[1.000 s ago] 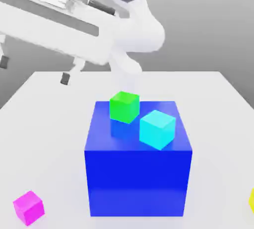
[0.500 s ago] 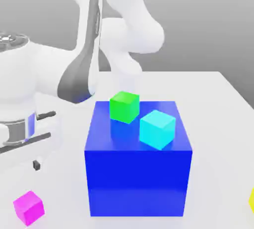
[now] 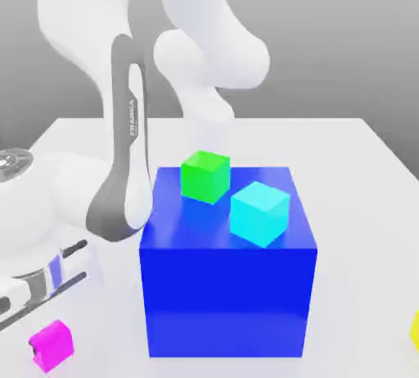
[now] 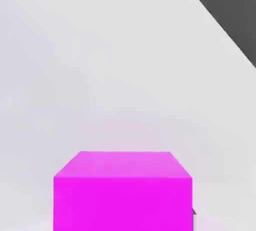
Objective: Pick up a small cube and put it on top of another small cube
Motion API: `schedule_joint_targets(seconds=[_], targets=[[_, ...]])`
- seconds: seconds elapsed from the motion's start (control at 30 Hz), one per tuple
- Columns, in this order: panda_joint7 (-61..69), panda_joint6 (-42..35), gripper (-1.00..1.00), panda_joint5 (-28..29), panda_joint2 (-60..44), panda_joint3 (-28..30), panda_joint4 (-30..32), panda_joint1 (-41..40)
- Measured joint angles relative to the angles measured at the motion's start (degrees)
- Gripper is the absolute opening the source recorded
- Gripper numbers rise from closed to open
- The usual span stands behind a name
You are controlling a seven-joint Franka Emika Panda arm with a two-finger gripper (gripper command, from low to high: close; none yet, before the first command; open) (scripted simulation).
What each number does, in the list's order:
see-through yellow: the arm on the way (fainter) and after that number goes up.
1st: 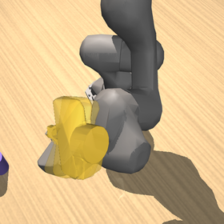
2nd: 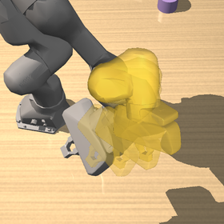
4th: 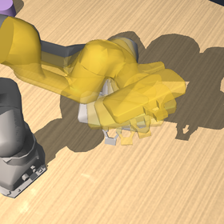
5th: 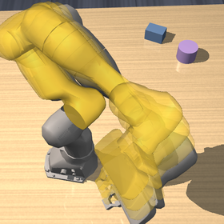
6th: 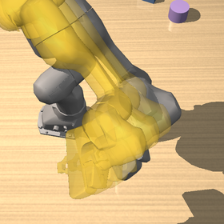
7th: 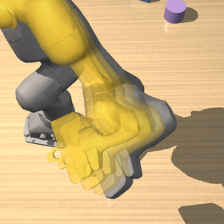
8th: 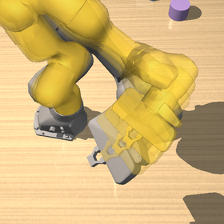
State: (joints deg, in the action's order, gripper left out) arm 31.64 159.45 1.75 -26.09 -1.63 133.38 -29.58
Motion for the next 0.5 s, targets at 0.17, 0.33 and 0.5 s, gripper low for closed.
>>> schedule_joint_targets(seconds=[0.17, 0.33, 0.5], targets=[[-0.97, -6.84, -1.0, 1.75, 8.22, -0.64, 0.98, 1.92], [-15.35, -14.14, -1.0, 13.1, 14.21, 1.74, 1.57, 8.49], [-28.56, -22.32, -1.0, 20.99, 21.2, 0.79, 2.33, 12.92]])
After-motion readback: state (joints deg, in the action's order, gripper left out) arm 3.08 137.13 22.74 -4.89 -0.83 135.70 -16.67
